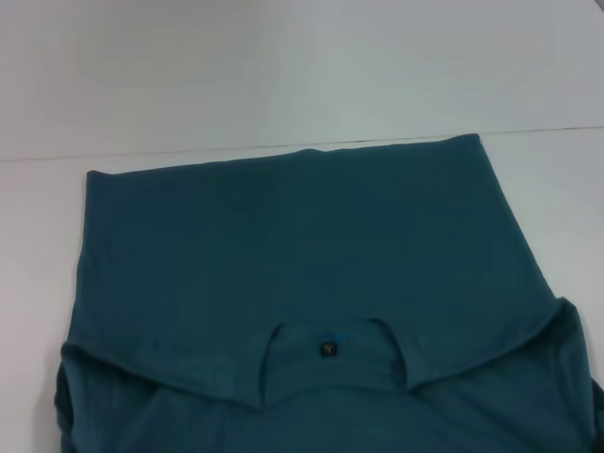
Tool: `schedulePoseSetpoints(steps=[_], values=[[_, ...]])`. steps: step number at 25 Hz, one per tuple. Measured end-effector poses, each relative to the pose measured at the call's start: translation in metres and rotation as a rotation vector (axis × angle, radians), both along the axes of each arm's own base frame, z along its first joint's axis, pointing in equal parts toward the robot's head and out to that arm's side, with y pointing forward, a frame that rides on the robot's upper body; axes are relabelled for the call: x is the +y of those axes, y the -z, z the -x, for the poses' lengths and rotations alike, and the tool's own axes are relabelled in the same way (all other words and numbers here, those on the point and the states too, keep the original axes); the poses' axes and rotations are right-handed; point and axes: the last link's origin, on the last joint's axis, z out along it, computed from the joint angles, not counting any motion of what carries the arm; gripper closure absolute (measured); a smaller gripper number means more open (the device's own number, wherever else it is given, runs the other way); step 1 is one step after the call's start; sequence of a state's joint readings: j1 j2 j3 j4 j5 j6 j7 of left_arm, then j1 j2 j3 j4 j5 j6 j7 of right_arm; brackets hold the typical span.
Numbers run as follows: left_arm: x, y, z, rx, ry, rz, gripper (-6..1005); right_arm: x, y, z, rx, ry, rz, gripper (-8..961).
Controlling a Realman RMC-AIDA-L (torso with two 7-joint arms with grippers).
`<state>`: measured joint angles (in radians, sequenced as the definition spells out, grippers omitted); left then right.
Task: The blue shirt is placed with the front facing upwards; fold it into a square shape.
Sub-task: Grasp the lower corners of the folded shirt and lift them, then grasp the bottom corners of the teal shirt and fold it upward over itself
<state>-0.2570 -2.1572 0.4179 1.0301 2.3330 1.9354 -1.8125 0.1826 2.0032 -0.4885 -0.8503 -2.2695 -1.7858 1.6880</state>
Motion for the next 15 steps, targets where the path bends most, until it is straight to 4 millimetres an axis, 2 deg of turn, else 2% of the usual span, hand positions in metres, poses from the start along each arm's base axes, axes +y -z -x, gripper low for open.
schedulePoseSetpoints(steps=[6, 15], values=[[-0.01, -0.004, 0.004, 0.002, -0.013, 0.018, 1001, -0.013, -0.006, -0.003, 0.019, 0.005, -0.016, 947], [-0.016, -0.004, 0.012, 0.025, -0.049, 0.02, 1001, -0.015, -0.007, -0.01, -0.011, 0.04, -0.008, 947]])
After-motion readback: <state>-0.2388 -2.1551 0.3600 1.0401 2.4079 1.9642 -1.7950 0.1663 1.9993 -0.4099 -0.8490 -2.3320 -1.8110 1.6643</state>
